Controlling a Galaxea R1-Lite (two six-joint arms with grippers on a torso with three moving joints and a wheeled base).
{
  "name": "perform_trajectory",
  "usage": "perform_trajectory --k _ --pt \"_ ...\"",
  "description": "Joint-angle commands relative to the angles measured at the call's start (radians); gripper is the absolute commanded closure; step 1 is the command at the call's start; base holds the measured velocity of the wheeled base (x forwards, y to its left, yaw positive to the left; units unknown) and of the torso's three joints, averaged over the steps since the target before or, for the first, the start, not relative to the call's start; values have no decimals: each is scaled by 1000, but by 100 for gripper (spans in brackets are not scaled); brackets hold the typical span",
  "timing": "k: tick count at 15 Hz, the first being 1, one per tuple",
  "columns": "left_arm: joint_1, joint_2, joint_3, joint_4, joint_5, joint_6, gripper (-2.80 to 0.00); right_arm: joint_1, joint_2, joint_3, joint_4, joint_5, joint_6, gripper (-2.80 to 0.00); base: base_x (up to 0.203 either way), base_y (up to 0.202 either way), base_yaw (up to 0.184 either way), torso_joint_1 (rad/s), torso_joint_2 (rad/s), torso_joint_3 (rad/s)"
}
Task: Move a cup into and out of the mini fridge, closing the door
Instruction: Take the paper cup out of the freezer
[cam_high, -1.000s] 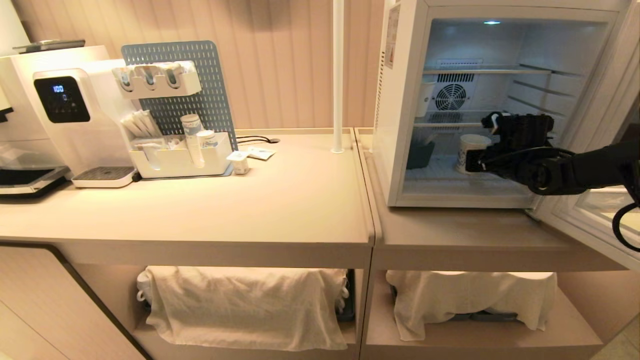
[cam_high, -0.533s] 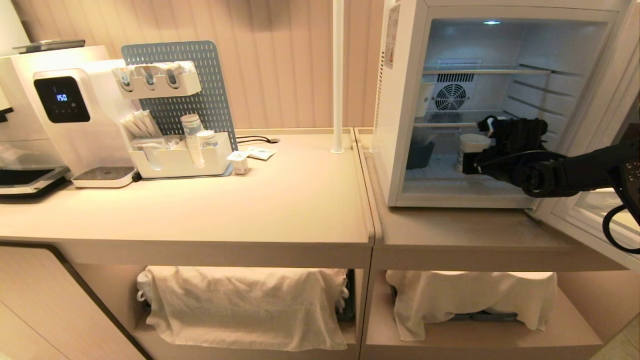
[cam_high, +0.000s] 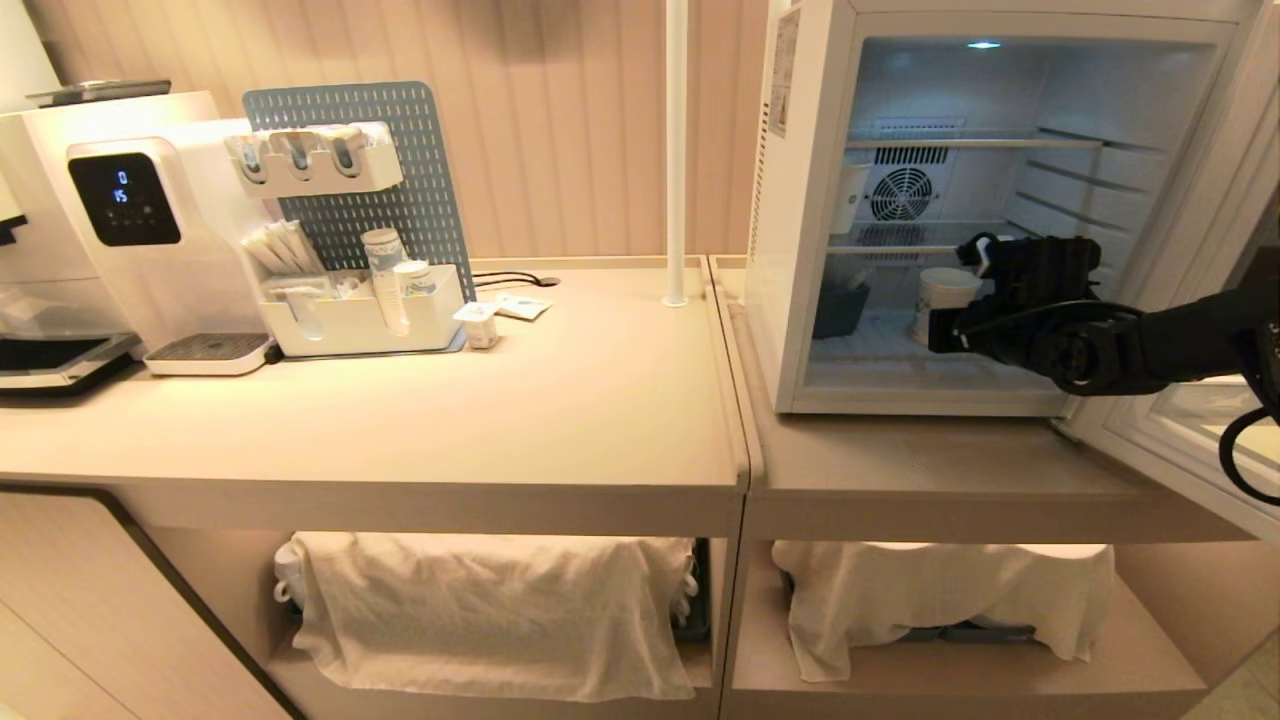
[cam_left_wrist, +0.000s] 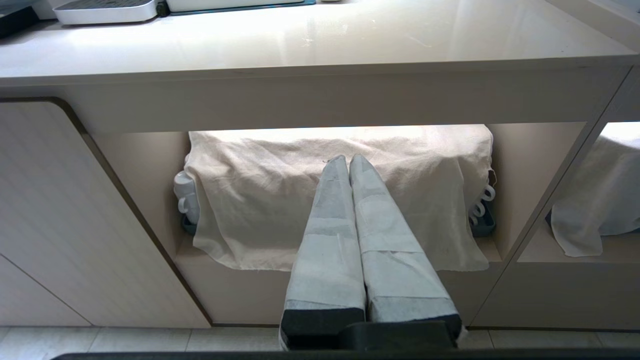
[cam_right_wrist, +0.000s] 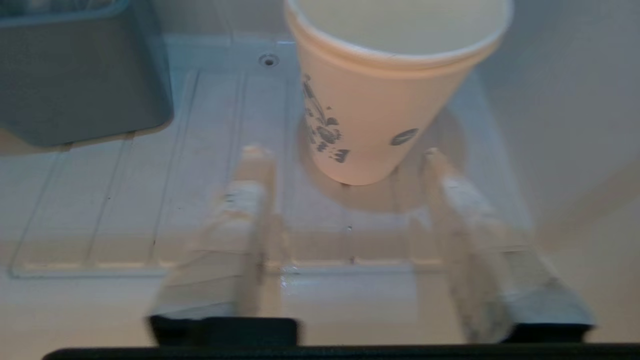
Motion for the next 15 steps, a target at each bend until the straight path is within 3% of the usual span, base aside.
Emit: perform_trajectory --k 1,6,11,15 --pt "-1 0 0 0 0 0 0 -3 -18 9 -1 -1 0 -280 0 0 0 0 0 0" --pt "-1 0 0 0 0 0 0 -4 7 -23 -16 -1 7 -280 0 0 0 0 0 0" --pt "0 0 0 0 0 0 0 -6 140 -184 -65 -3 8 -280 0 0 0 0 0 0" --pt "0 0 0 0 0 -1 0 -6 165 -204 -68 -3 8 -280 0 0 0 0 0 0"
